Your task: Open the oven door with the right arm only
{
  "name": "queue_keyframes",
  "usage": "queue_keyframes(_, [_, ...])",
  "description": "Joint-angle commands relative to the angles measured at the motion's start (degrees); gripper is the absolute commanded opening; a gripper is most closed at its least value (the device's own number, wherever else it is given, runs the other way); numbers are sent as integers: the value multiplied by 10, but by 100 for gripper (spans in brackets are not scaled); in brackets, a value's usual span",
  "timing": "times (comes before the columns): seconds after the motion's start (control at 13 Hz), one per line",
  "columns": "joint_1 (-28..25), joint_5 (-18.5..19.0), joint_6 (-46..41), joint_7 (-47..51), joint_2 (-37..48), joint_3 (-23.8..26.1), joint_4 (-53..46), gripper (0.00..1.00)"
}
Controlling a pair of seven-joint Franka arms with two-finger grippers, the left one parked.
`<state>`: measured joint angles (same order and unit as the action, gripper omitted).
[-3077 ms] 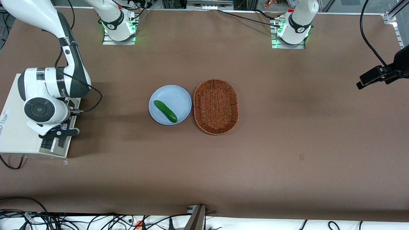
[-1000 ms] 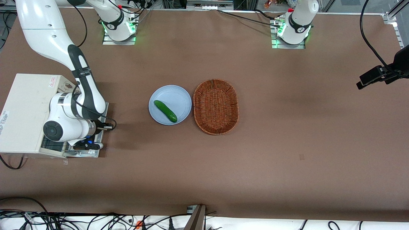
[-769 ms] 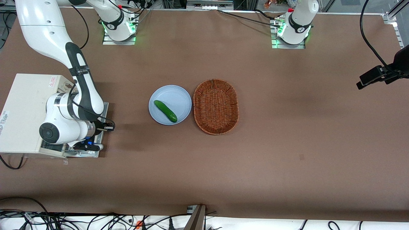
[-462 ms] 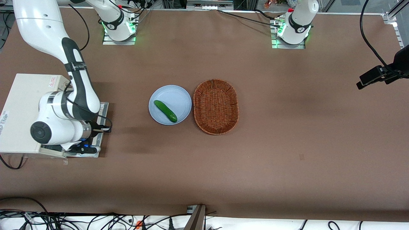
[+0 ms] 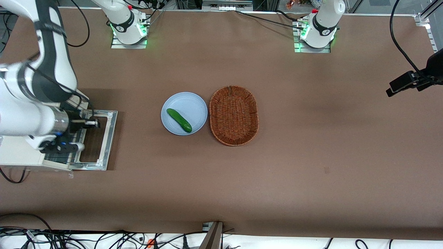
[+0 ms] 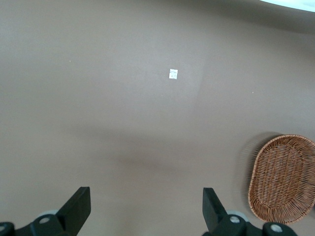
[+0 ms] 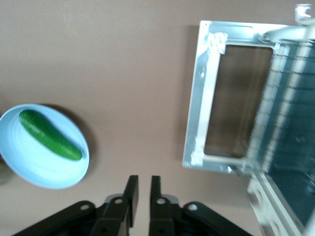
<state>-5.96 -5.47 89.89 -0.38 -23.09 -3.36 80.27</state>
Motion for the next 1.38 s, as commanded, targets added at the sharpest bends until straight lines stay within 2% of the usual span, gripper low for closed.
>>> queue_keyframes(0.0, [4, 26, -49, -11, 60, -3, 15, 51])
queue_keyframes(0.31, [4, 33, -81, -10, 112, -9, 16, 70])
queue_keyframes(0.46, [5, 35, -95, -10, 130, -9, 16, 95])
queue_keyframes(0.54, [5, 35, -99, -10, 138, -9, 16, 99])
queue_keyframes(0.85, [6, 51, -99, -11, 171, -9, 18, 100])
queue_keyframes(1.31, [8, 52, -118, -11, 208, -16, 23, 100])
